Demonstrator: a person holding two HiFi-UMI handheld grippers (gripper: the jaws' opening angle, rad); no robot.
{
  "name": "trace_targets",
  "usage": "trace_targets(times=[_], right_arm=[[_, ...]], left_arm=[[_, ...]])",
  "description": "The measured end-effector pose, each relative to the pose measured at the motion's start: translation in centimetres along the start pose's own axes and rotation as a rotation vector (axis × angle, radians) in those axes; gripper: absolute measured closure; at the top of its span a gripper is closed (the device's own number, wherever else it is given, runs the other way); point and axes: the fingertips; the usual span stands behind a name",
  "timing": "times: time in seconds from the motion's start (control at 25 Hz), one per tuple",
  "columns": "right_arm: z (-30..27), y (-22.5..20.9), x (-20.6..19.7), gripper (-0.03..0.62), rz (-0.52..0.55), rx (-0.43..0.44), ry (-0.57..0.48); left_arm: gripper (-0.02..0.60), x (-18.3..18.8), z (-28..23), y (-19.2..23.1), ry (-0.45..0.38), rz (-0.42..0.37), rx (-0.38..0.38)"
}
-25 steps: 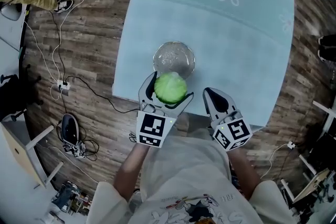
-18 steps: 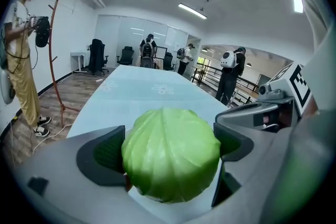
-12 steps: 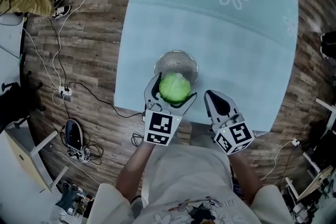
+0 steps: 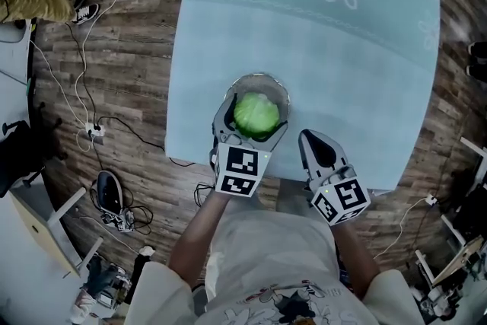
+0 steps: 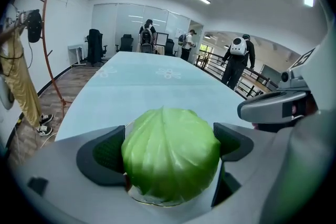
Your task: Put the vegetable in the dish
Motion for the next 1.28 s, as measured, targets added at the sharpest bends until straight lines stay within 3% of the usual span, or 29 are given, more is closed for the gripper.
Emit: trace_targets(times=[0.36, 0.56, 0.76, 1.08, 1.28], right_arm=[[0.6, -1.0, -0.7, 0.572, -0.011, -0.027, -0.003], [0.2, -1.9, -0.3, 0.572, -0.017, -0.029, 0.0], [0.8, -2.4, 0.3, 0.572, -0.02, -0.034, -0.003], [1.6, -0.9, 1.4, 0.572, 0.002, -0.015, -0.026], [2.0, 0.6, 3.2, 0.572, 0.024, 0.036, -0.043]], left_arm=[[0.054, -3.0, -1.4, 1.1, 0.1, -0.002, 0.065], [0.054, -4.1, -2.9, 1.4, 0.139, 0.055, 0.069], [0.057, -0.7, -2.7, 2.0, 0.039, 0.047, 0.087], [0.058, 0.5, -0.2, 0.7, 0.027, 0.009, 0.041], [0.152, 2.3, 2.5, -0.6, -0.019, -0.007, 0.051]])
Point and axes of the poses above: the fingertips, and each gripper's own axes: z backward along the fingers, y to its left, x out of its top, and after that the axes turned 11 degrees about -y, right-handed
